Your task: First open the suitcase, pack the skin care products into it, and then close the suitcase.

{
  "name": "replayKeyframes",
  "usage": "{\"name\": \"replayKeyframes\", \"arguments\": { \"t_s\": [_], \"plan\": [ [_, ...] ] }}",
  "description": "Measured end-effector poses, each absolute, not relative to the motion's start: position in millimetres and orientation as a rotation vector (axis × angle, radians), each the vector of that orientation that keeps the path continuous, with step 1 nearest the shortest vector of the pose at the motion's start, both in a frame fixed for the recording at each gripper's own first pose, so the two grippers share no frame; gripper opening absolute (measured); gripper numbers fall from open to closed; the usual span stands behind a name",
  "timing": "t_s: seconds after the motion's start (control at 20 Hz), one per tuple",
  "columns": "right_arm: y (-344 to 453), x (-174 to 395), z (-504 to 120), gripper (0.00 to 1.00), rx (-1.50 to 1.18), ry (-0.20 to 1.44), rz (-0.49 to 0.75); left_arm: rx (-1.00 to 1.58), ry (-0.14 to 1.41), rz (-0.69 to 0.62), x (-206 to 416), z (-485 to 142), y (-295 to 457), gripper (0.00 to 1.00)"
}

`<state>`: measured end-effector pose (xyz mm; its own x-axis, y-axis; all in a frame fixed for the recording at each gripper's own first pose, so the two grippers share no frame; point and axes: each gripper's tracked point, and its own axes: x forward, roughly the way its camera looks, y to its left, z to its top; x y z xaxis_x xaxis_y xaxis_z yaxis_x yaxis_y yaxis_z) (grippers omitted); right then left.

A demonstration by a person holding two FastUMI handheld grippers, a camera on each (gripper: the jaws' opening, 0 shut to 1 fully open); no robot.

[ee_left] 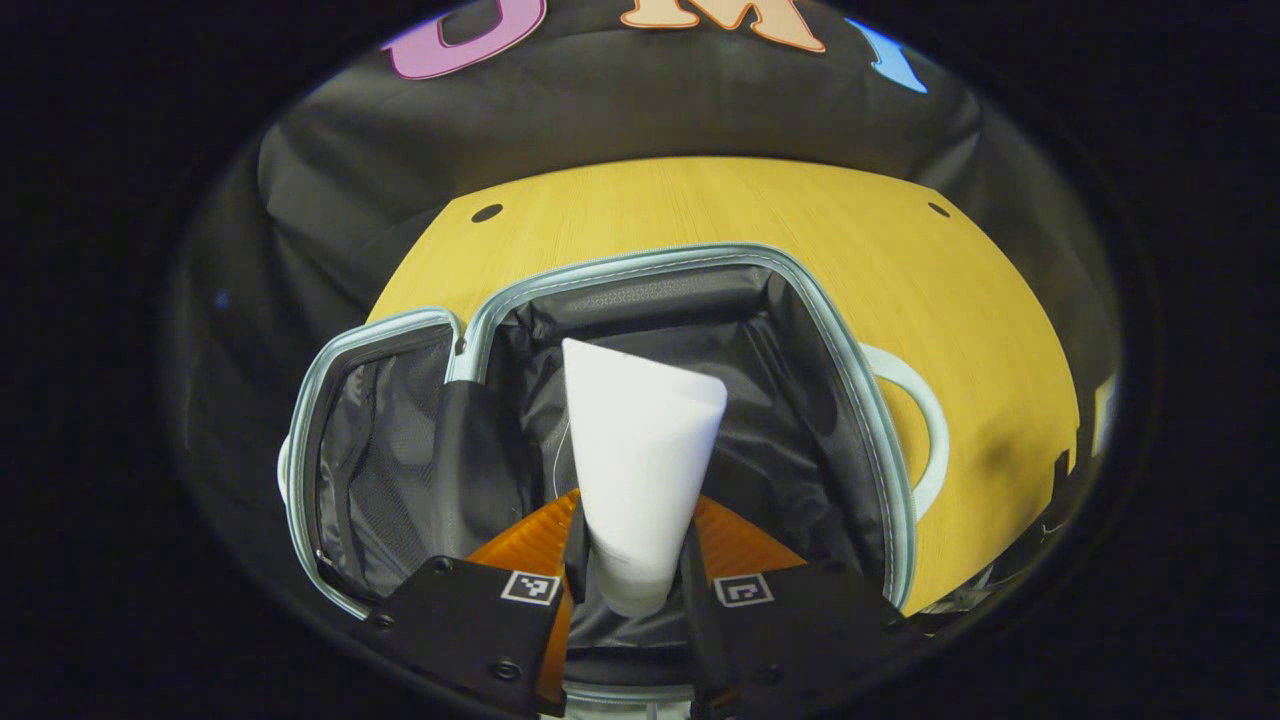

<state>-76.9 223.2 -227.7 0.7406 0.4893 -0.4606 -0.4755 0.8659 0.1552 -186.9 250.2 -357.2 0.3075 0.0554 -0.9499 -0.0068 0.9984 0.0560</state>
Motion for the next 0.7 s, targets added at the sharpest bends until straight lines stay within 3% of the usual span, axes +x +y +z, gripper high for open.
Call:
{"name": "replayKeyframes", "arguments": {
  "t_s": [0.1,0.25,0.45,0.7],
  "plan": [
    [234,-74,-228,0.57,0.041,0.522,0.542,0.031,1.213,0.033,-182,-357,248,0.47],
    [258,-74,-234,0.57,0.067,0.559,0.588,0.098,1.078,0.07,-164,-336,261,0.86],
    [303,-93,-257,0.58,0.148,0.695,0.667,-0.021,0.924,0.107,-153,-290,276,0.87],
    [360,-123,-301,0.58,0.178,0.872,0.738,-0.028,0.835,0.246,-167,-249,366,0.87]
  ]
}}
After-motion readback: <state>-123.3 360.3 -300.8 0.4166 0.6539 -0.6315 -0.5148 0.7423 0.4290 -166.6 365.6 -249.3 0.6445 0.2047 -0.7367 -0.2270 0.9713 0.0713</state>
